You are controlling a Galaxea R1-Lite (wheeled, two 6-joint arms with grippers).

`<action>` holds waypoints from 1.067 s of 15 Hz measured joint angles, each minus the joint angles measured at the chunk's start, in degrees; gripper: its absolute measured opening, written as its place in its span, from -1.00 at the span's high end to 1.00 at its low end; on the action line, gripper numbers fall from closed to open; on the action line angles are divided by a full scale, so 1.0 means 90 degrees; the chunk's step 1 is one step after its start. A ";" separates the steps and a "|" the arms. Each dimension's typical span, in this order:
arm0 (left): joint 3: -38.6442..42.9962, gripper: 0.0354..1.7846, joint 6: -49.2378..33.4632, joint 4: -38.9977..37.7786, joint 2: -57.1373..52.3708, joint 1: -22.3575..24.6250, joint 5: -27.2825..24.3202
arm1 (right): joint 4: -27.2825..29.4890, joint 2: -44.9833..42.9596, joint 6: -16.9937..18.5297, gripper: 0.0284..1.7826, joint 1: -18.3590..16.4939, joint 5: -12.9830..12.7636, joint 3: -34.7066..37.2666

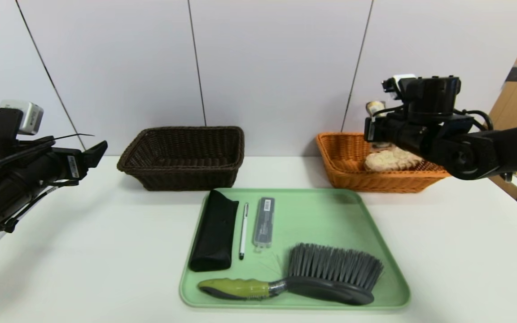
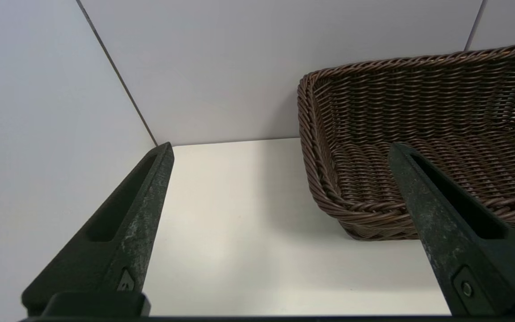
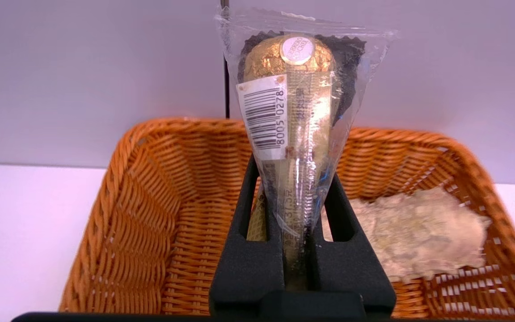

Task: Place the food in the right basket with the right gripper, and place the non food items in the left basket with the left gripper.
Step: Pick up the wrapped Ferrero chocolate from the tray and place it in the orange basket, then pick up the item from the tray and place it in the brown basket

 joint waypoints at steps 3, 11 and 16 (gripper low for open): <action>0.0011 -0.89 -0.0012 -0.0003 0.0000 -0.0003 0.0007 | -0.0028 0.0456 0.0019 0.76 0.0005 0.0027 -0.0104; 0.0047 -0.89 -0.0014 -0.0009 0.0000 -0.0003 0.0004 | -0.0043 0.0815 0.0027 -0.32 0.0005 -0.0022 -0.0257; 0.0049 -0.89 -0.0074 -0.0009 -0.0003 0.0001 0.0003 | 0.0015 0.0475 -0.0009 -0.60 0.0024 0.0012 -0.0643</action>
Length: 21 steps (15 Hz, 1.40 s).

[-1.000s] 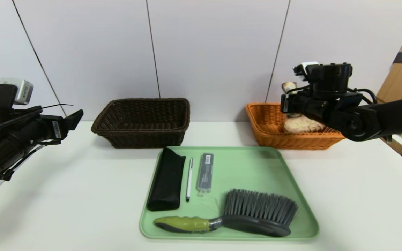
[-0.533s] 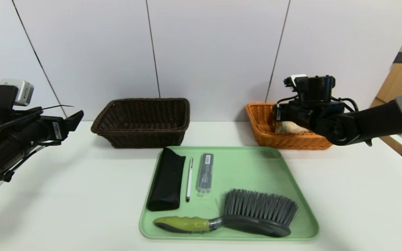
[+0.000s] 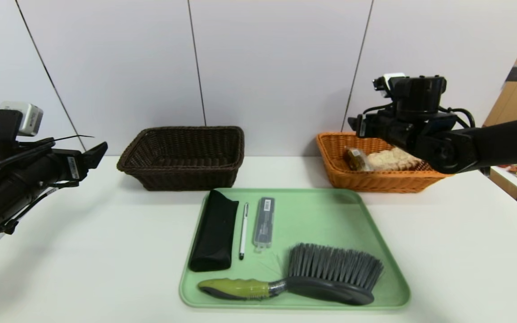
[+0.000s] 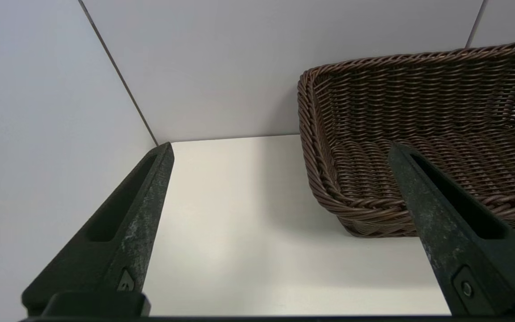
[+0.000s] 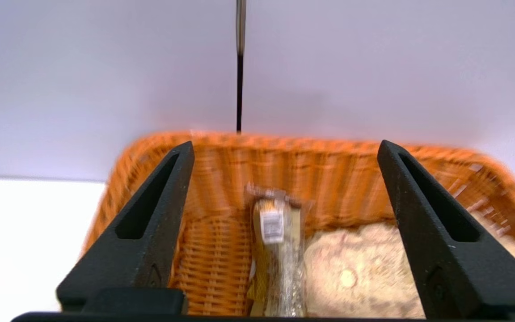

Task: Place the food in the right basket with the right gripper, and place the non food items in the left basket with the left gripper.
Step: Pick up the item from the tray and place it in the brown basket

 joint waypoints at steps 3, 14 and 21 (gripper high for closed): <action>0.0000 -0.89 -0.0030 0.0000 -0.0019 0.0003 0.0000 | 0.0257 -0.0456 0.0000 -0.70 0.0134 0.0009 -0.0039; 0.0233 -0.89 -0.0030 0.0000 -0.0234 0.0008 0.0007 | 0.3243 -0.1617 0.1521 -0.87 0.2541 -0.0110 -0.0135; 0.0309 -0.89 0.0107 0.0009 -0.0414 0.0100 -0.0008 | 0.5154 -0.0410 0.2691 -0.90 0.3359 -0.0233 -0.1136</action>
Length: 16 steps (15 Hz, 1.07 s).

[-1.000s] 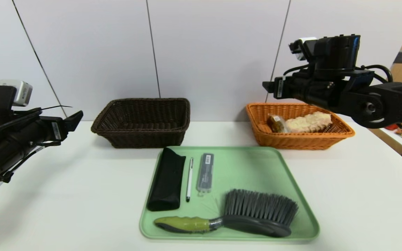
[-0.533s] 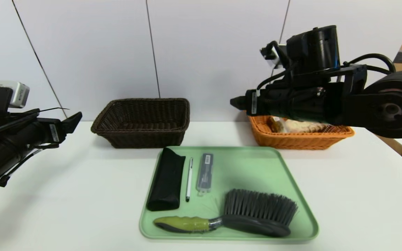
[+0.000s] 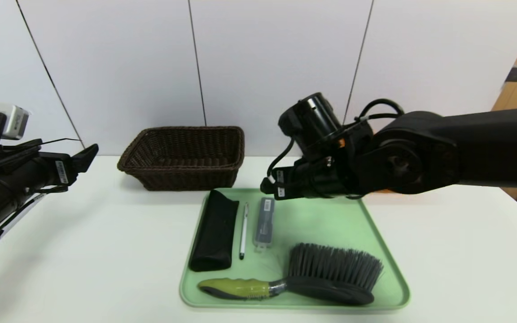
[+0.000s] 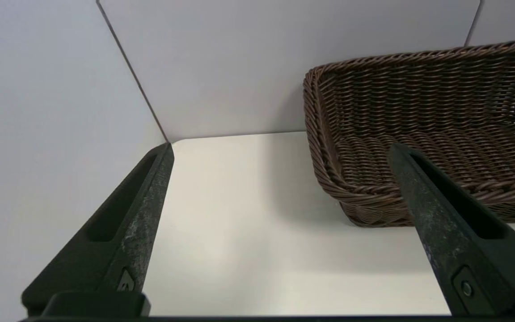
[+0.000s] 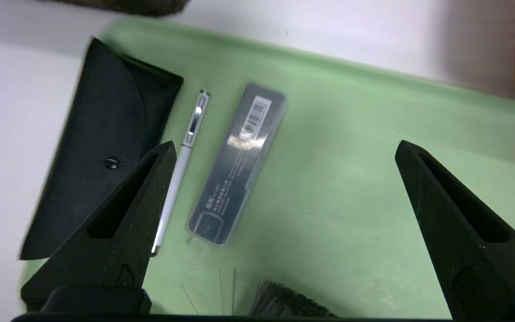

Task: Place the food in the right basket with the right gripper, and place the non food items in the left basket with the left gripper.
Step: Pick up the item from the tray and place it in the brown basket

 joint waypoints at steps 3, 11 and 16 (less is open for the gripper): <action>0.0058 -0.89 -0.0018 0.0007 -0.0100 0.0016 -0.0003 | -0.0009 0.0585 -0.0053 -0.90 0.0111 -0.0301 -0.0061; 0.0226 -0.89 -0.0051 0.0000 -0.0214 0.0022 0.0008 | -0.0070 0.1203 -0.0051 -0.90 0.0248 -0.0367 -0.0187; 0.0211 -0.89 -0.0066 -0.0003 -0.0211 0.0028 0.0008 | -0.0050 0.1350 -0.0051 -0.90 0.0263 -0.0417 -0.0260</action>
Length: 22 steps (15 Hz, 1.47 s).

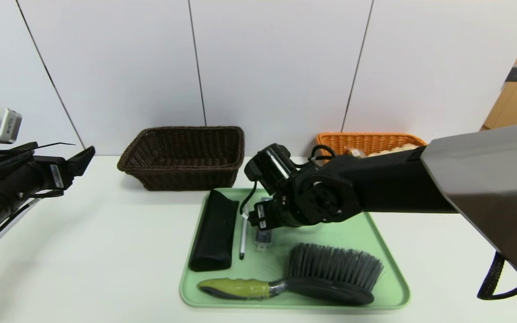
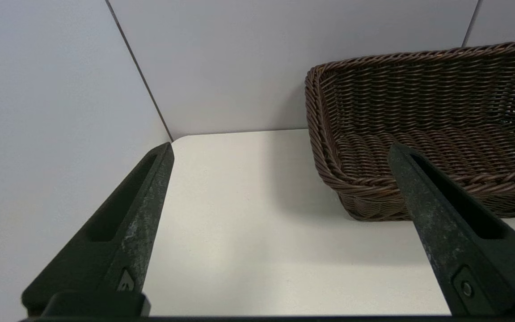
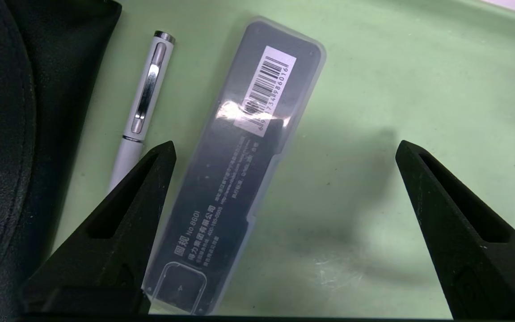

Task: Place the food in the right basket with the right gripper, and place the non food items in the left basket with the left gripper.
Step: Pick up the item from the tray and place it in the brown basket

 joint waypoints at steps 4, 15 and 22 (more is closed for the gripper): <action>-0.0027 -0.89 -0.0009 0.0003 0.0004 0.0131 -0.0035 | -0.0054 0.0022 0.0000 -0.90 0.0001 -0.0110 0.0131; 0.0007 -0.89 0.0037 0.0009 -0.0141 0.0161 -0.0049 | -0.0051 -0.0053 0.0027 -0.90 0.0053 -0.0198 0.0233; 0.0061 -0.89 0.0057 0.0012 -0.0242 0.0161 -0.0049 | -0.0363 -0.0144 -0.0009 0.12 0.0062 -0.0192 0.0475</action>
